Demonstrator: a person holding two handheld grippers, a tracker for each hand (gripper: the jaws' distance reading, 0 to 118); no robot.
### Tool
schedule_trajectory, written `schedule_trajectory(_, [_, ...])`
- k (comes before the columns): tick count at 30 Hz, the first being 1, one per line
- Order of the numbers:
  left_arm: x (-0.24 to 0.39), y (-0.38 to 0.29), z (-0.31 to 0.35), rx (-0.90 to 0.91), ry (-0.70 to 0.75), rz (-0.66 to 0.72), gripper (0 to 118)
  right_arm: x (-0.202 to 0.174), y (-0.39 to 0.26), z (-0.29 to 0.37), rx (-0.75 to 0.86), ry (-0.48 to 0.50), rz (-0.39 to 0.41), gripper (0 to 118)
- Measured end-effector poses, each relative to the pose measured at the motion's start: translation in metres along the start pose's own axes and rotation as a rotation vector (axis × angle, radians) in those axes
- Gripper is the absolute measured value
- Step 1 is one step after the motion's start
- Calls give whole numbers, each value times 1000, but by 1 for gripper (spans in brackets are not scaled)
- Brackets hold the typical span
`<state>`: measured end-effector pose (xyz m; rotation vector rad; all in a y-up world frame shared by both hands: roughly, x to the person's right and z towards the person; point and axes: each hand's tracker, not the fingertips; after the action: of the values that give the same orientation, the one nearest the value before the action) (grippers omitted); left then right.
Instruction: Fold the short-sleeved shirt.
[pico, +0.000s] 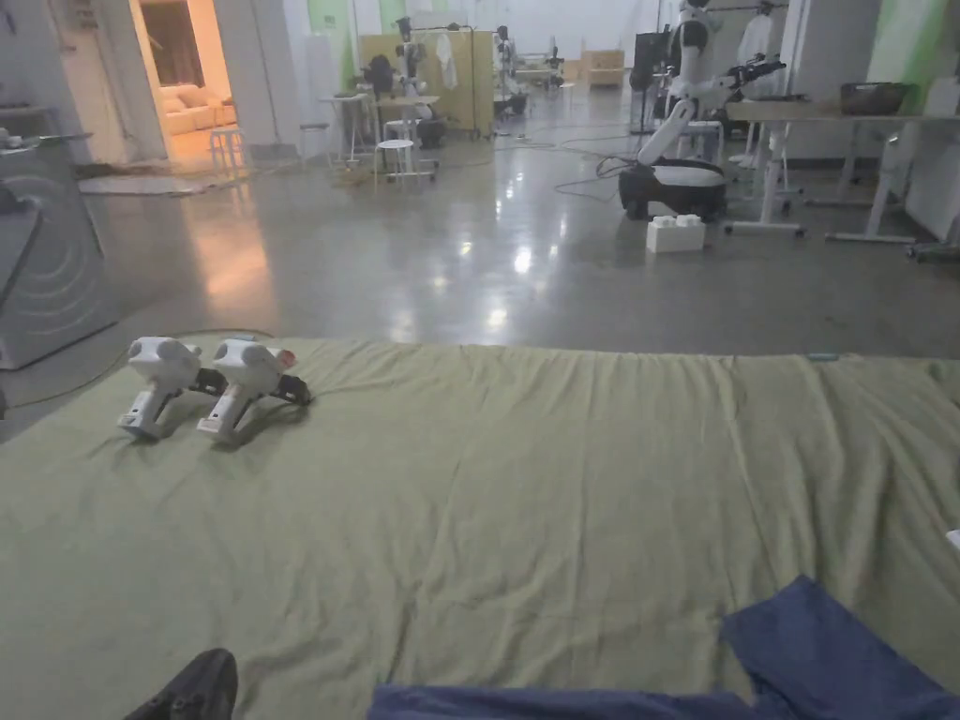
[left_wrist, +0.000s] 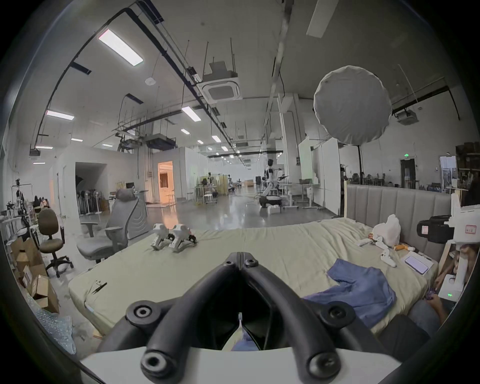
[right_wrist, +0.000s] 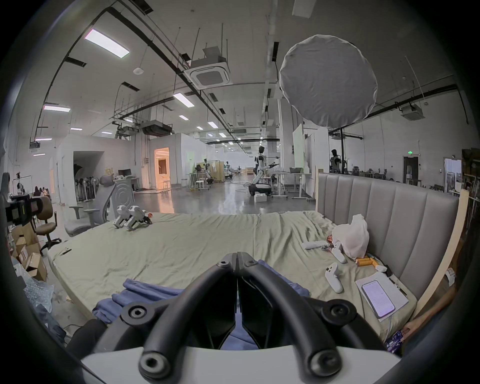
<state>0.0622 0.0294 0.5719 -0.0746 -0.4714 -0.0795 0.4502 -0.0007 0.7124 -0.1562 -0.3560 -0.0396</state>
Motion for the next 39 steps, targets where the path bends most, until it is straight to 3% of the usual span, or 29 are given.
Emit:
schedule_trajectory(8, [-7,-6,-20,-87,-60,43,0,0,-4,-1,-21,1,16,0])
schedule_trajectory(10, [-11,-11,-44,-217,-99,70,0,2,-7,-3,-33,3,5,0])
schedule_trajectory(12, [-15,-28,-74,-310,-121,109,21,4,-11,-5,-49,5,-8,0])
schedule_trajectory(13, [-19,-36,-95,-378,-133,134,47,5,-14,-7,-59,6,-13,0])
schedule_trajectory(14, [-23,-47,-114,-426,-153,161,65,7,-17,-8,-68,4,-17,0])
schedule_trajectory(16, [-31,-73,-157,-507,-195,235,75,12,-25,-9,-93,-6,-27,0])
schedule_trajectory(18, [-34,-99,-206,-588,-177,256,75,18,-35,-11,-123,-21,-57,0])
schedule_trajectory(21, [-28,-134,-267,-674,-120,140,75,28,-48,-12,-150,-41,-70,0])
schedule_trajectory(24, [-37,-170,-318,-767,-127,265,74,38,-60,-16,-194,-73,-79,0])
schedule_trajectory(27, [-39,-196,-349,-832,-40,287,70,50,-72,-21,-237,-102,-94,0])
schedule_trajectory(31, [-27,-210,-361,-855,-50,258,61,63,-82,-30,-288,-134,-118,0])
schedule_trajectory(33, [-19,-212,-361,-861,-42,187,52,68,-86,-34,-311,-141,-124,0])
schedule_trajectory(36, [-6,-209,-358,-863,-16,75,23,68,-90,-37,-333,-156,-115,0])
schedule_trajectory(39, [10,-209,-355,-869,-30,16,16,69,-92,-43,-356,-156,-130,0])
